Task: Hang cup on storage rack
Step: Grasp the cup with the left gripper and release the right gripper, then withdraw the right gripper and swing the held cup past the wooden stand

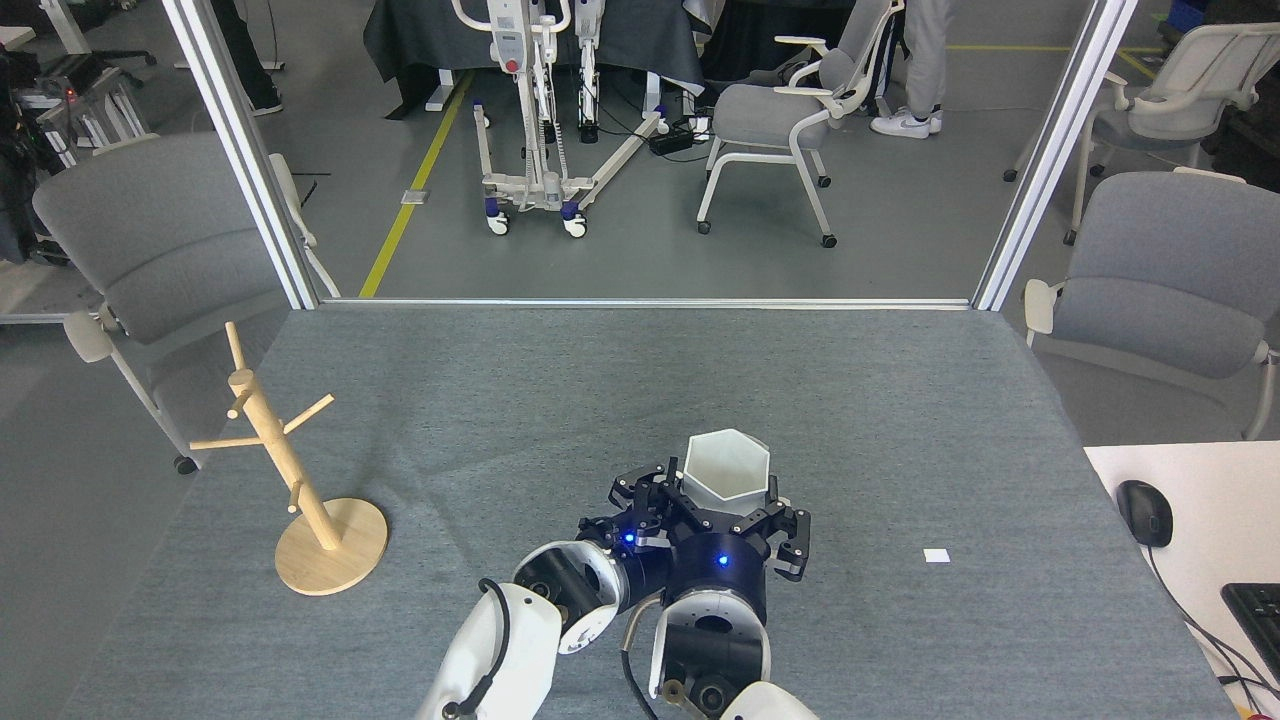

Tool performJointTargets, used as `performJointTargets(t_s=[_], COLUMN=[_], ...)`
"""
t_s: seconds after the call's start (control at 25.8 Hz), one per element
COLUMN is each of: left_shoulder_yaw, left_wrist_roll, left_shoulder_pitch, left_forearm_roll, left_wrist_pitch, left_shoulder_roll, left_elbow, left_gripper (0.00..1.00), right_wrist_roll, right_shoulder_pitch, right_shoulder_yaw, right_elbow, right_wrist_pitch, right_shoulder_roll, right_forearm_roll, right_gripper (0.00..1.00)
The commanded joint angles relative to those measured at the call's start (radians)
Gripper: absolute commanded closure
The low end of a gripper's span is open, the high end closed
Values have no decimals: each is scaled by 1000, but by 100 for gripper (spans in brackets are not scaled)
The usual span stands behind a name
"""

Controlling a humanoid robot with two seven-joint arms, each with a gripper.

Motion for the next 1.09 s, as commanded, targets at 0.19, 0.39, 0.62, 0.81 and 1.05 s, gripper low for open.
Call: performJointTargets(t_s=[0.19, 0.39, 0.62, 0.81, 1.05], left_shoulder_yaw=[16, 17, 51, 172, 405], left_wrist_roll=[6, 10, 13, 20, 21], left_shoulder_pitch=[-1, 32, 140, 295, 546], left_forearm_roll=[0, 0, 0, -3, -18], left_wrist_pitch=[4, 1, -1, 8, 16], left_shoulder_roll=[8, 20, 82, 172, 235], left_elbow=[-47, -56, -125, -302, -506], left_gripper=[100, 100, 100, 100, 100], right_wrist_roll=[-176, -501, -645, -644, -642], right_shoulder_pitch=[-7, -1, -4, 10, 179], right_shoulder_yaw=[-13, -14, -57, -361, -794], right_elbow=[3, -6, -16, -17, 37], right_wrist_pitch=[-50, -50, -72, -335, -958], right_shoulder_roll=[3, 26, 51, 6, -130], right_forearm_roll=[-5, -13, -44, -234, -309], right_gripper=[1, 2, 2, 1, 0])
